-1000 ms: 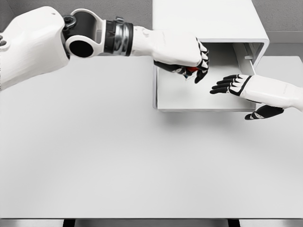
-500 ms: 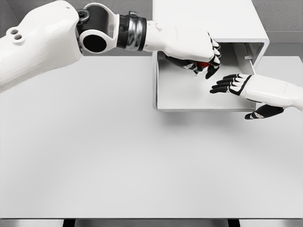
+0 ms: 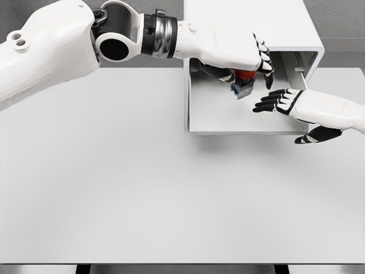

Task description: Slide open multi-storey tabletop storage cabinets and put open load switch and slide close multi-storey tabletop storage cabinets

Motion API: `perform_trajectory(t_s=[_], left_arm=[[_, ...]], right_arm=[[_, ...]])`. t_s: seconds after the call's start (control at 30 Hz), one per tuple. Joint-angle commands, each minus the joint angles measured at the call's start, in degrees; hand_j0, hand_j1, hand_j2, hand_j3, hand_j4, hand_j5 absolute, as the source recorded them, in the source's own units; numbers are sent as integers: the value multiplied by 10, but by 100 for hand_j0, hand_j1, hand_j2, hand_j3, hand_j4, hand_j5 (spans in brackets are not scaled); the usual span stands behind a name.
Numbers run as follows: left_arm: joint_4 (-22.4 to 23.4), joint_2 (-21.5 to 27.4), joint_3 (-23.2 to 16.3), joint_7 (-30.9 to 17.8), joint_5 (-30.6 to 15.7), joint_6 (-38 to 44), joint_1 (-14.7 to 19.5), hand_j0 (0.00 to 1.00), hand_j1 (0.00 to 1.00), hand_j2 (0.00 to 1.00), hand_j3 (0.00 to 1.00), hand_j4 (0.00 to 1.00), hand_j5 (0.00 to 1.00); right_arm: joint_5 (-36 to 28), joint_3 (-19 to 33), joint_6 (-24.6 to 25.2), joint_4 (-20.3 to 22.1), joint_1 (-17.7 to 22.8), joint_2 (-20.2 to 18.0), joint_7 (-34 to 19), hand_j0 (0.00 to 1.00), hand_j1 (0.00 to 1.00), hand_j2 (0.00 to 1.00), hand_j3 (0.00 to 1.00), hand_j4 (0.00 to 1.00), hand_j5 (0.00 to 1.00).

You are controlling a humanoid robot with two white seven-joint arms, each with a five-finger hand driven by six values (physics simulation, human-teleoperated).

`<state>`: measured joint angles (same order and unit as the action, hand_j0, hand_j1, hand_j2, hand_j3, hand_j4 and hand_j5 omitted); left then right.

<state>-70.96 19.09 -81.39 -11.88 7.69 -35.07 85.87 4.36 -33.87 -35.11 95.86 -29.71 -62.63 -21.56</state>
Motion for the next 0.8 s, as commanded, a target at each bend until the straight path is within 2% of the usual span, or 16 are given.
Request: perform_trajectory(t_s=[0.0,0.07,0.3,0.37,0.47,0.6,0.67,0.7,0.77], left_arm=[[0,0,2,0,-6,1,0,79,79,79,79,79,79],[2,-5,4,1,-7,1,1,82,82,82,82,82,82],[27,-29,57,0,-7,1,-1,84,84,84,84,84,84],[27,-30,57,0,-7,1,-1,88,88,88,88,88,88],[25,-27,72,0,-7,1,-7,100,100,100,100,100,100],[25,-24,72,0,-7,1,-15,100,100,100,100,100,100],[22,-20,81,1,-7,1,-18,100,100,100,100,100,100],[18,-13,98,1,-8,1,-27,100,100,100,100,100,100],[-14,29,120,4,-18,1,-42,100,100,100,100,100,100]], right_arm=[[-4,0,1,0,0,-1,0,100,100,100,100,100,100],[-4,1,1,0,0,-1,0,100,100,100,100,100,100],[-4,1,1,0,0,-1,0,100,100,100,100,100,100],[-4,1,1,0,-1,-1,0,100,100,100,100,100,100],[-4,1,1,0,-1,-1,0,100,100,100,100,100,100],[-4,1,1,0,0,0,0,100,100,100,100,100,100],[-4,1,1,0,0,0,0,100,100,100,100,100,100],[-4,1,1,0,0,0,0,100,100,100,100,100,100],[-4,1,1,0,0,-1,0,100,100,100,100,100,100]])
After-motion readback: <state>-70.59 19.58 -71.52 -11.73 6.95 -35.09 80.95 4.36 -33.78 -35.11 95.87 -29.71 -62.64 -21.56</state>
